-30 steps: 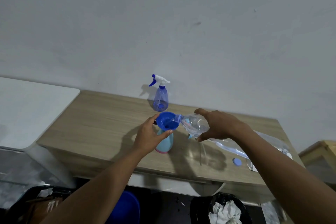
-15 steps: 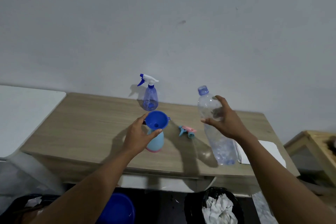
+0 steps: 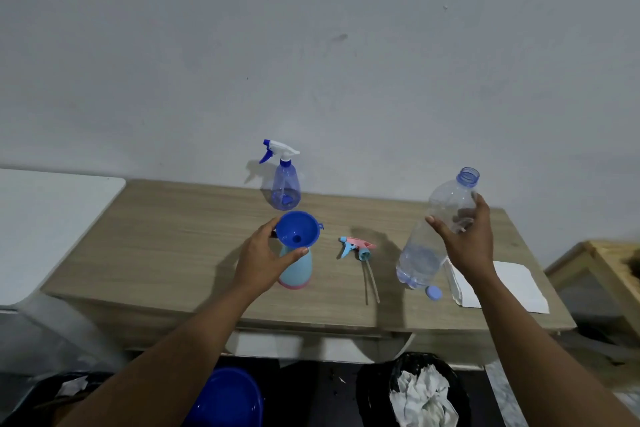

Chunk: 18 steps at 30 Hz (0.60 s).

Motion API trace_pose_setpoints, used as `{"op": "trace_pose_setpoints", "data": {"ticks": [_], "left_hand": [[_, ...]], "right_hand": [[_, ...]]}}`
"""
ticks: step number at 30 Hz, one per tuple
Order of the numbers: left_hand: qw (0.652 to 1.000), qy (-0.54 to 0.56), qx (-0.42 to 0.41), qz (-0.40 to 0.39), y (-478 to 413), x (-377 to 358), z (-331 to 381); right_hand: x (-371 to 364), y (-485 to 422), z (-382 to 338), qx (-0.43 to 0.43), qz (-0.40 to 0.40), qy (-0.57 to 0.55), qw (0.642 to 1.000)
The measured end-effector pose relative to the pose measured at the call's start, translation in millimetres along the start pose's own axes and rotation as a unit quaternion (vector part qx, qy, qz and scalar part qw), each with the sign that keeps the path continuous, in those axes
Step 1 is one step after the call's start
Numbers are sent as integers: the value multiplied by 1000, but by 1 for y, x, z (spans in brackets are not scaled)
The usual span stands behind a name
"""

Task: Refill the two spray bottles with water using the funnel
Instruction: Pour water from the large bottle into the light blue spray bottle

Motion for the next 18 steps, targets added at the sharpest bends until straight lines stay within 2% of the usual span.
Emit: {"op": "trace_pose_setpoints", "data": {"ticks": [7, 9, 11, 13, 15, 18], "left_hand": [[1000, 10, -4, 4, 1, -1, 1], [1000, 14, -3, 5, 3, -1, -1], [1000, 22, -3, 6, 4, 0, -3], [1000, 26, -4, 3, 5, 1, -3], [1000, 25, -2, 5, 7, 2, -3], [999, 32, 22, 16, 15, -1, -16]], "right_hand": [[3, 15, 4, -15, 18, -37, 999], [5, 25, -1, -6, 59, -49, 997], [6, 38, -8, 20, 136, -57, 989], [2, 53, -20, 92, 194, -53, 975], [-14, 64, -32, 165, 182, -41, 969], [-47, 68, -48, 201, 85, -22, 976]]}}
Point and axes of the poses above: each hand's wrist, its own y-axis away from the middle knuckle, its own x-axis out of the back of the hand, z = x × y, the point moved 4 cm from there along -y, towards the middle knuckle, and after that the axes turned 10 degrees about -x, right-handed, at the moved point
